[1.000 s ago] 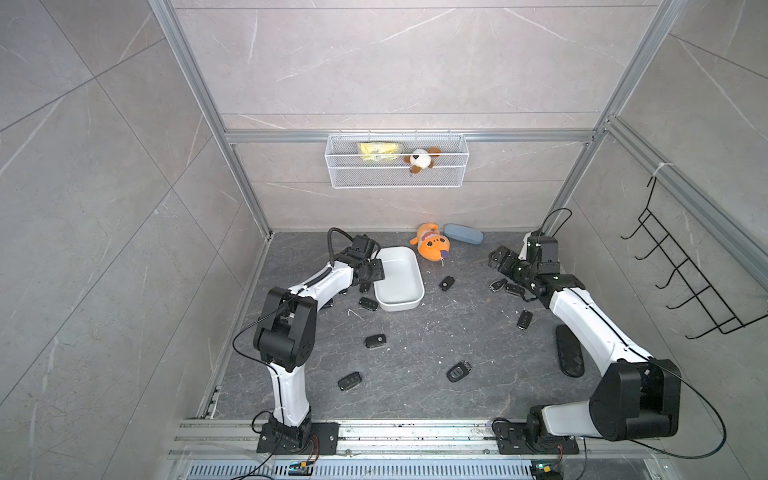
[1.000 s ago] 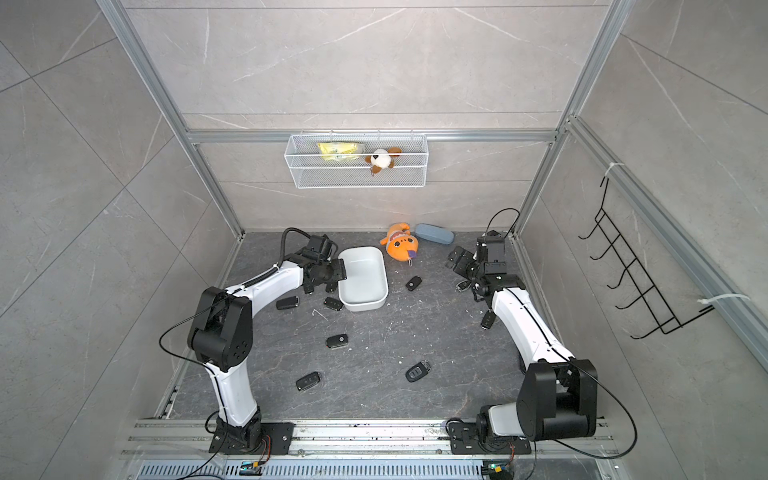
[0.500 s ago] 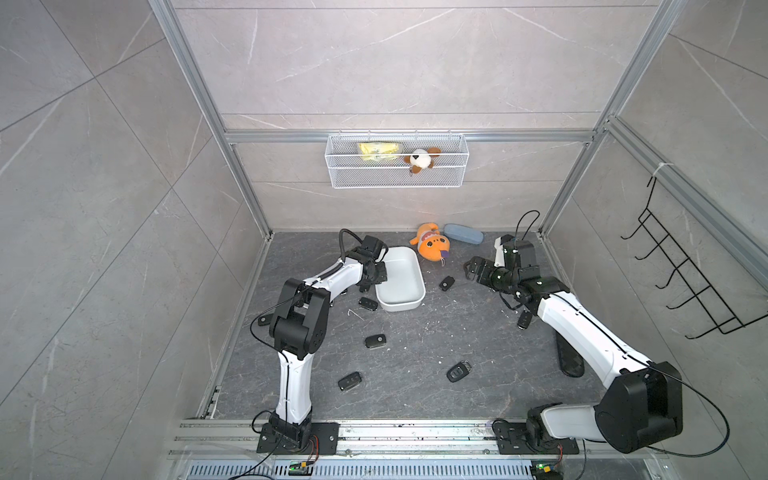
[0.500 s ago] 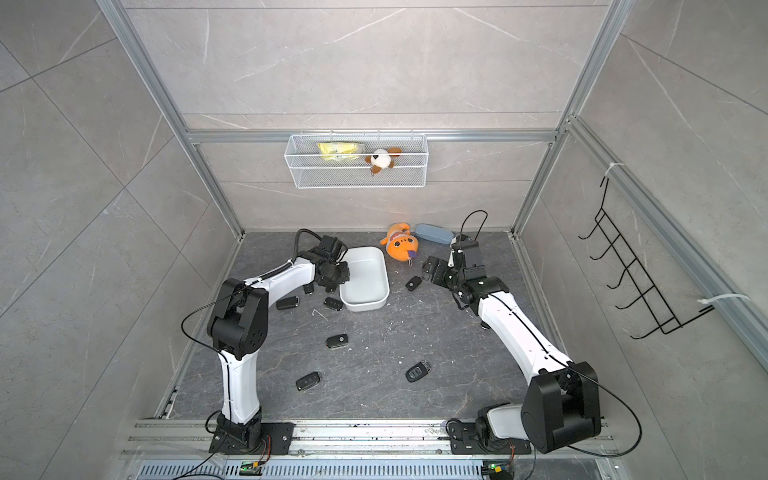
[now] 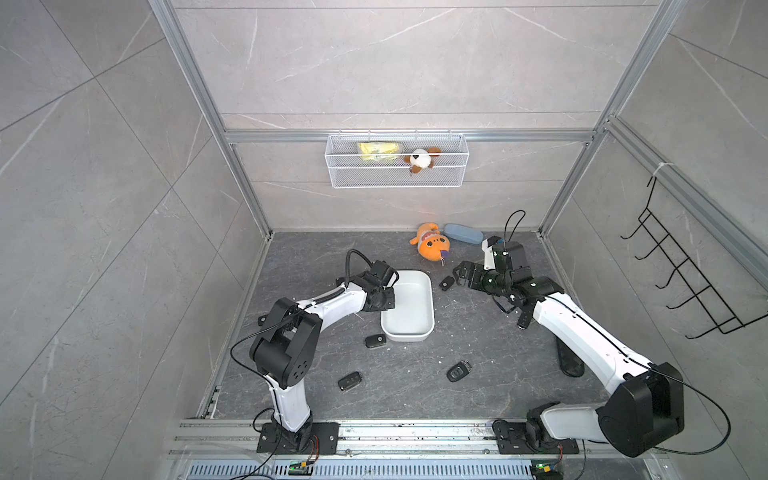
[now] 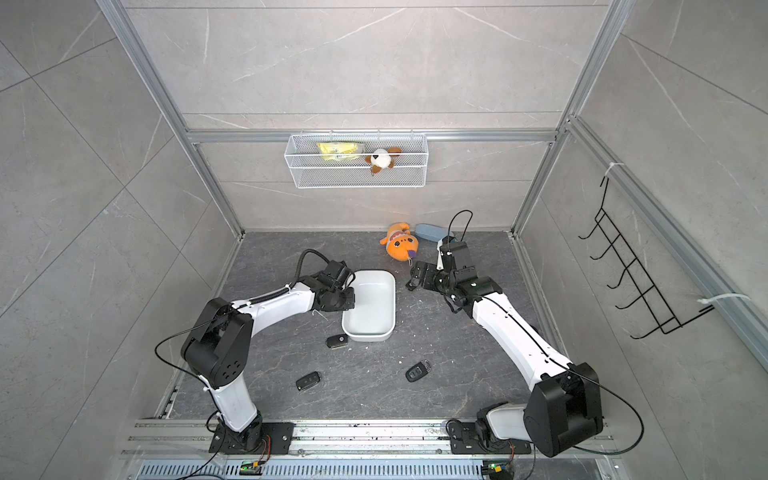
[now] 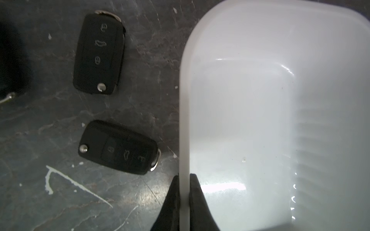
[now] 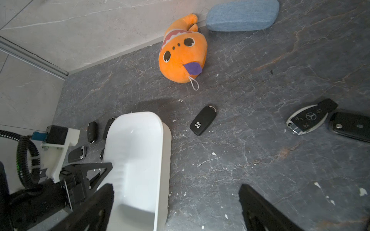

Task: Place the car key into the storage box
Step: Move the storage box to the center of the board.

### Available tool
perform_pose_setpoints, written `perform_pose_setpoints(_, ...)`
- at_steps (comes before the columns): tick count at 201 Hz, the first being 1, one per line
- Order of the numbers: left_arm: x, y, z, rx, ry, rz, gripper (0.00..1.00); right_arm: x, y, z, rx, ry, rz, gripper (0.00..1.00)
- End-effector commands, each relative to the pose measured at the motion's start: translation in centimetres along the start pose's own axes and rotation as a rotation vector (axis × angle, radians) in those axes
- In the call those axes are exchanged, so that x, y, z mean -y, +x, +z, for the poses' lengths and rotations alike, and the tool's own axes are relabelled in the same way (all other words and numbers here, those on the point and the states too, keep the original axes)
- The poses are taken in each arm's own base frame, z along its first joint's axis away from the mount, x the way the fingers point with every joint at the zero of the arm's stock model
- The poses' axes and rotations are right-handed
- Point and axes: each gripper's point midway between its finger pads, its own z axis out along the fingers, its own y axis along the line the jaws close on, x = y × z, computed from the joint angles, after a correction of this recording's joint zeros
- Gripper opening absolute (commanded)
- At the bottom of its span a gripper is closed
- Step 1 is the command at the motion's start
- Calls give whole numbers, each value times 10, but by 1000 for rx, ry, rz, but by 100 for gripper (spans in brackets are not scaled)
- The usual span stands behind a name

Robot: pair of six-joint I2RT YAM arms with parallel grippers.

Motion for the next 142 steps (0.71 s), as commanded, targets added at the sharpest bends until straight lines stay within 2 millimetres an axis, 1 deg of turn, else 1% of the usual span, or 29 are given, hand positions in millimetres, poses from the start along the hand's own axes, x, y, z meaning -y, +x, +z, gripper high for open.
perform_pose_setpoints(1, -2, 25, -13, -22, -13, -27, 11, -6, 7, -14, 4, -28, -2, 100)
perform_pose_setpoints(35, 4, 52, -19, -37, -19, -16, 12, -6, 19, -21, -24, -40, 11, 100)
perform_pose_setpoints(55, 8, 62, -20, -43, -25, -11, 13, -3, 25, -26, -30, -33, 19, 100)
perform_pose_setpoints(80, 11, 64, -24, -33, -27, -12, 15, 2, 33, -29, -54, -9, 35, 100)
perform_pose_setpoints(99, 14, 62, -29, -20, -14, -13, 22, 5, 41, -30, -91, 4, 50, 100)
perform_pose_setpoints(118, 14, 58, -35, -3, -9, -13, 29, 8, 53, -31, -129, 23, 65, 99)
perform_pose_setpoints(142, 18, 52, -46, 17, 13, -9, 35, 16, 68, -34, -142, 69, 70, 99)
